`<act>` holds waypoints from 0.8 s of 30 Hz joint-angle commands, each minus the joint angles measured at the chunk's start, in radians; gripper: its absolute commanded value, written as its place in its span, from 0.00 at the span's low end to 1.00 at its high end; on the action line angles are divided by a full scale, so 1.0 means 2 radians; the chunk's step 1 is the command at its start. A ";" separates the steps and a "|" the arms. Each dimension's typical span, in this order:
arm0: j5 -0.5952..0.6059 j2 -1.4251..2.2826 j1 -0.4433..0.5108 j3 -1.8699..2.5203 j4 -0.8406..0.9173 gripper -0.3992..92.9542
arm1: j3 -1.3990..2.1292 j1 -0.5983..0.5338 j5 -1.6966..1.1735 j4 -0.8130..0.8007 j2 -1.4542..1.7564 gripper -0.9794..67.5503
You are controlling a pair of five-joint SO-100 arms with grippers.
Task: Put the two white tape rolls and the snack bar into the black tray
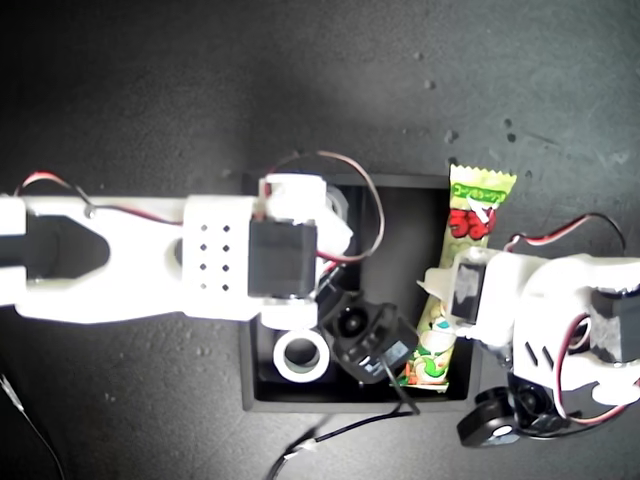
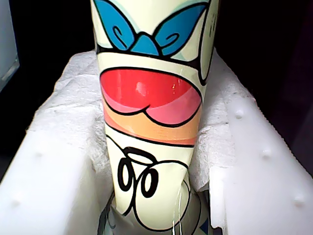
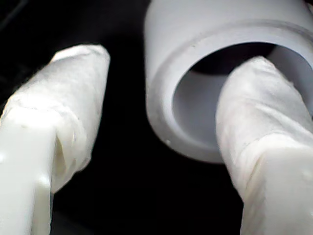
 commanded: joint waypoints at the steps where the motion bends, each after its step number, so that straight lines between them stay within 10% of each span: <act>1: -0.010 0.083 -0.015 0.013 0.009 0.18 | 0.005 0.003 0.003 -0.013 0.005 0.01; 11: -0.028 0.552 -0.082 0.291 0.009 0.16 | 0.042 0.013 -0.002 -0.031 -0.002 0.41; 24: -0.196 0.915 0.052 0.886 -0.192 0.06 | -0.337 0.058 -0.013 0.246 -0.002 0.41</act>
